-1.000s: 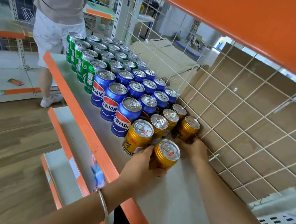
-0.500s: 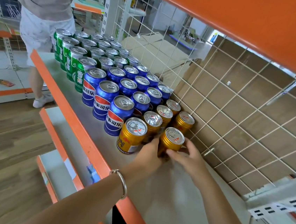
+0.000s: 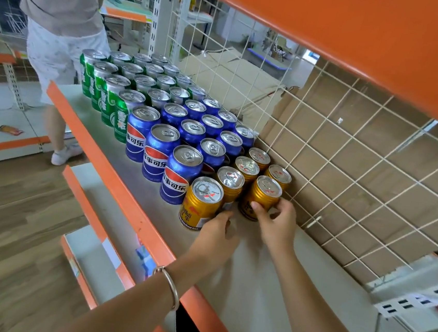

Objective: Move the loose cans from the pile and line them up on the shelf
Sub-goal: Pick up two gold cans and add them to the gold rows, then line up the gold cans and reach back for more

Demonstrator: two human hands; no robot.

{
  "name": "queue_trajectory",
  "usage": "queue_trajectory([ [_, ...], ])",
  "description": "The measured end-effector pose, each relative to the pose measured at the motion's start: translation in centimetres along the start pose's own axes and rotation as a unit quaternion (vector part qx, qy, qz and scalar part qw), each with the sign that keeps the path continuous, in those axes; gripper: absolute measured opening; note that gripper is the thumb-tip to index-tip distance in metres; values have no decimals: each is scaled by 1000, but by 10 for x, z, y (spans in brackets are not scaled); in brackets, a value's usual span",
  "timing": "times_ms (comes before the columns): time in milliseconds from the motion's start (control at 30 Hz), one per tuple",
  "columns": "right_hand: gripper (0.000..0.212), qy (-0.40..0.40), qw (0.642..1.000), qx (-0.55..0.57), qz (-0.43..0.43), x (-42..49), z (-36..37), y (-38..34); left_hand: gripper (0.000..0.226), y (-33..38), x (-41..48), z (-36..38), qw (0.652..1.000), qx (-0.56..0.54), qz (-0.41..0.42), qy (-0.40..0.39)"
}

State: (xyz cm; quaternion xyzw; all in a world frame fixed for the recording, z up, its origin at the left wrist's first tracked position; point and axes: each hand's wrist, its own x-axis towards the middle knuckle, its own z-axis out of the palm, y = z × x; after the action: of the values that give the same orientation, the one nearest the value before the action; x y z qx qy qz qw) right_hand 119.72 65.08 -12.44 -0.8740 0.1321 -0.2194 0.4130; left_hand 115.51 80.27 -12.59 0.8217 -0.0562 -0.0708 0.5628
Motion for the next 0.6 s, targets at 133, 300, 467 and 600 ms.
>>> queue_trajectory([
  [133,57,2,999,-23,32,-4,1,-6,53,6,-2,-4,999,27,10,-25],
  [300,81,-17,996,-12,91,-18,-8,-19,42,27,-7,-8,995,46,22,-89],
  [467,71,5,986,85,145,-58,-45,-30,58,43,-5,0,990,39,29,-136],
  [600,68,43,975,116,185,-95,-84,-24,79,54,-12,19,977,-21,10,-211],
])
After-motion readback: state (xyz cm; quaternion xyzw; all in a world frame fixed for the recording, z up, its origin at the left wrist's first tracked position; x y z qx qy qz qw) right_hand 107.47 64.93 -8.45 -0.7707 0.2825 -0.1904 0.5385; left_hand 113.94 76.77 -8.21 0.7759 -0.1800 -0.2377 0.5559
